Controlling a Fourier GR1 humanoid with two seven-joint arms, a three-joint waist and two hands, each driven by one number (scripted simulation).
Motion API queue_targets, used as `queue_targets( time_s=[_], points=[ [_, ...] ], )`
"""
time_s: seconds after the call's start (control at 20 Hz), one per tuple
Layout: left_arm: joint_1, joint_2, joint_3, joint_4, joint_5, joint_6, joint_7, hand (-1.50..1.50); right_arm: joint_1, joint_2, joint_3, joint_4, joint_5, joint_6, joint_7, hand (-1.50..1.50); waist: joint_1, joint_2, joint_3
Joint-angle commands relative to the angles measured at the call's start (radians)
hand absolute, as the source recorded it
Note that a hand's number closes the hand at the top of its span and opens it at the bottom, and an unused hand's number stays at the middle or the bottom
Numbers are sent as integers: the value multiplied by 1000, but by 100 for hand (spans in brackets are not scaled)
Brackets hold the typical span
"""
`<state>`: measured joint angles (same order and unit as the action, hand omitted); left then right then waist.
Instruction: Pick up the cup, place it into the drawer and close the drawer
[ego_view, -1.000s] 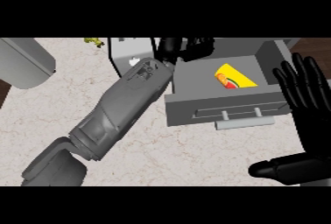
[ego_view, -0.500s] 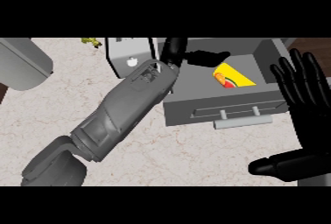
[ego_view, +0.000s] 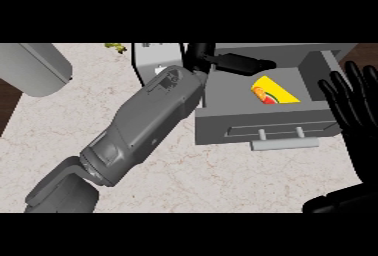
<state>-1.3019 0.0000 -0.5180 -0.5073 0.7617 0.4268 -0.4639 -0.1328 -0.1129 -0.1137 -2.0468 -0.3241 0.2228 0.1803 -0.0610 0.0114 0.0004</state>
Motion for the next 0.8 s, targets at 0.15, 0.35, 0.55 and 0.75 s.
queue_targets(
  time_s=[0.15,0.35,0.55,0.75],
  points=[
    [82,51,65,-132,17,-17,38,-150,43,-67,-26,14,0,94,-43,150,68,-16,0],
    [146,111,95,-236,35,0,56,-150,107,-121,27,-30,119,166,-72,150,80,-20,-1],
    [292,193,78,-422,26,53,129,-150,121,-120,65,-73,200,144,-42,150,93,-26,-1],
    [462,294,97,-562,30,-1,123,-150,115,-150,76,-33,264,171,-61,150,90,-19,-1]
  ],
)
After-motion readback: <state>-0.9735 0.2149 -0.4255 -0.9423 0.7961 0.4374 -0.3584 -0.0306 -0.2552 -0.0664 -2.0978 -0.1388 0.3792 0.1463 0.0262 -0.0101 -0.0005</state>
